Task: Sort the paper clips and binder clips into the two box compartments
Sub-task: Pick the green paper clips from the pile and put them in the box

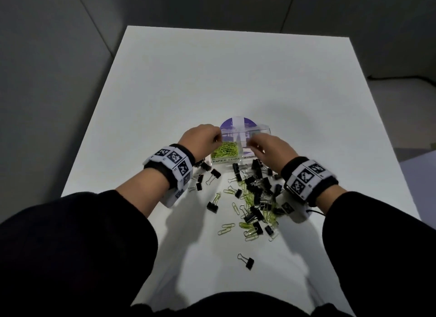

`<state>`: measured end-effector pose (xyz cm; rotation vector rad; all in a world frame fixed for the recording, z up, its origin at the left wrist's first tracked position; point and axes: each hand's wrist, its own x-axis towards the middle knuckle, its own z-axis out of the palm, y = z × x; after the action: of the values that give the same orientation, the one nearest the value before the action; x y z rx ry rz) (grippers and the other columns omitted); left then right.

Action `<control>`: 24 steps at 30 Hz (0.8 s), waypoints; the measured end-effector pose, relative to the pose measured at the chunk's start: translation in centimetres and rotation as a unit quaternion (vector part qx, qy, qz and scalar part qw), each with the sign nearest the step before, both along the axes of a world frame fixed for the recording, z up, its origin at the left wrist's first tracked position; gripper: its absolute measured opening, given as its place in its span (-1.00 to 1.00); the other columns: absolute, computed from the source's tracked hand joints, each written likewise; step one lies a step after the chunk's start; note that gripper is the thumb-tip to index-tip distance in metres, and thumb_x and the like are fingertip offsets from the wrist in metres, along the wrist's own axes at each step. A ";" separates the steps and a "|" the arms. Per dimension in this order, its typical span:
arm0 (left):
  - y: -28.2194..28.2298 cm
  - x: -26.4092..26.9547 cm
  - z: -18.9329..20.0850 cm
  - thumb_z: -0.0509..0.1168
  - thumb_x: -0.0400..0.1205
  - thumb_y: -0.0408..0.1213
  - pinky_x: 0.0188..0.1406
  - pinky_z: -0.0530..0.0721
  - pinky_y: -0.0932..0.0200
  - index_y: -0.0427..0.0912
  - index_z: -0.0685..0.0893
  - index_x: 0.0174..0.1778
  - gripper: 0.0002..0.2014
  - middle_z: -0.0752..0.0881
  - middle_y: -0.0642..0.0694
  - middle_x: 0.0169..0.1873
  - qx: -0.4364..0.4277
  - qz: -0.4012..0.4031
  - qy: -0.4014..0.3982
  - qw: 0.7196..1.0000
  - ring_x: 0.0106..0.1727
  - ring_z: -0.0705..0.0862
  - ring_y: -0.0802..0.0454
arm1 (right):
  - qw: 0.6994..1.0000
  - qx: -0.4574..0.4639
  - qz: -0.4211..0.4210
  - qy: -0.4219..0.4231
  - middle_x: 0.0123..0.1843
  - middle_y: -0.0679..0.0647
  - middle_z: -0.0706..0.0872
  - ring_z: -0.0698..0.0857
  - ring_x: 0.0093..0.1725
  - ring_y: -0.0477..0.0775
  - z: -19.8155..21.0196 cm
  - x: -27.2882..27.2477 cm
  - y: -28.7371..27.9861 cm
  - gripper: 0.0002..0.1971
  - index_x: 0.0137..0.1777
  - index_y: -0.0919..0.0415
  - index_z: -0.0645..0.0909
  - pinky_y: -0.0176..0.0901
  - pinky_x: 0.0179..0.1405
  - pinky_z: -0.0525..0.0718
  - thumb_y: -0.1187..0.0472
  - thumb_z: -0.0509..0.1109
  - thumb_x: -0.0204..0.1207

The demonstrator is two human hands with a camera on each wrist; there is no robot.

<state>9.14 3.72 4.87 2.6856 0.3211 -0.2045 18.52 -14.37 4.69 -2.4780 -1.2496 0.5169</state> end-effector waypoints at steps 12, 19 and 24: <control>-6.6 -2.7 -1.6 0.17 0.68 -0.18 -0.02 0.55 0.27 -0.11 0.61 0.25 -0.74 0.65 -0.05 0.15 0.038 -0.238 -0.009 0.971 0.15 0.63 0.01 | 0.988 -0.136 0.074 -0.023 0.15 0.04 0.65 0.63 0.11 0.05 -2.5 -5.9 -10.0 -0.77 0.20 0.14 0.57 -0.27 -0.19 0.39 0.15 0.22 0.61; -11.8 -6.4 -5.0 0.31 0.54 0.07 -0.13 0.49 0.12 -0.15 0.48 0.26 -0.52 0.54 -0.11 0.15 0.051 -0.190 0.103 0.975 0.10 0.57 -0.08 | 0.982 -0.179 0.045 -0.048 0.21 0.08 0.57 0.61 0.16 0.14 -4.1 -9.1 -9.9 -0.64 0.26 0.18 0.42 -0.06 -0.09 0.58 -0.01 0.23 0.58; -12.5 -7.4 -5.3 0.17 0.65 -0.10 -0.10 0.56 -0.01 -0.23 0.51 0.18 -0.69 0.54 -0.19 0.10 0.038 -0.141 0.082 0.986 0.09 0.59 -0.17 | 0.986 -0.157 0.007 -0.046 0.22 0.13 0.59 0.63 0.17 0.18 -4.7 -10.4 -8.8 -0.68 0.23 0.22 0.42 -0.01 -0.01 0.60 0.05 0.24 0.59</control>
<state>1.72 -8.77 -0.44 2.7868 -0.0067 -0.5105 8.16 -23.16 0.04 -2.7829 -1.3093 0.6543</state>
